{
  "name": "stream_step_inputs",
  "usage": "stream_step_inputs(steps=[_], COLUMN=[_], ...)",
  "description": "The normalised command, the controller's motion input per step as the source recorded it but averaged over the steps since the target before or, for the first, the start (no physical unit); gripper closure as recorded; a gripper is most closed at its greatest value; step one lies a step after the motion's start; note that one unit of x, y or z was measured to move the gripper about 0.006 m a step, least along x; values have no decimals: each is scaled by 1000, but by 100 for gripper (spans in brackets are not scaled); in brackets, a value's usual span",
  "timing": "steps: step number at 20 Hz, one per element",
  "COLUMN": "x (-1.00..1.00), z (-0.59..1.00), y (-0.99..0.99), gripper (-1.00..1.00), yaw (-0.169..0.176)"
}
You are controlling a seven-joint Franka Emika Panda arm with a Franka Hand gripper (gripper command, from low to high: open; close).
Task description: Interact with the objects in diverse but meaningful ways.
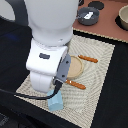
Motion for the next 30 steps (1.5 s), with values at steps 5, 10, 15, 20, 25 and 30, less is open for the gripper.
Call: stream_step_inputs(steps=[5,10,15,20,25,30], x=[-411,-433,-450,-525,-556,-637], z=[-262,-309,-369,-401,-398,-434], y=[14,7,18,3,30,54], gripper=[-100,-100,-100,-100,-100,-100], yaw=[-65,-75,-63,-73,-73,-65])
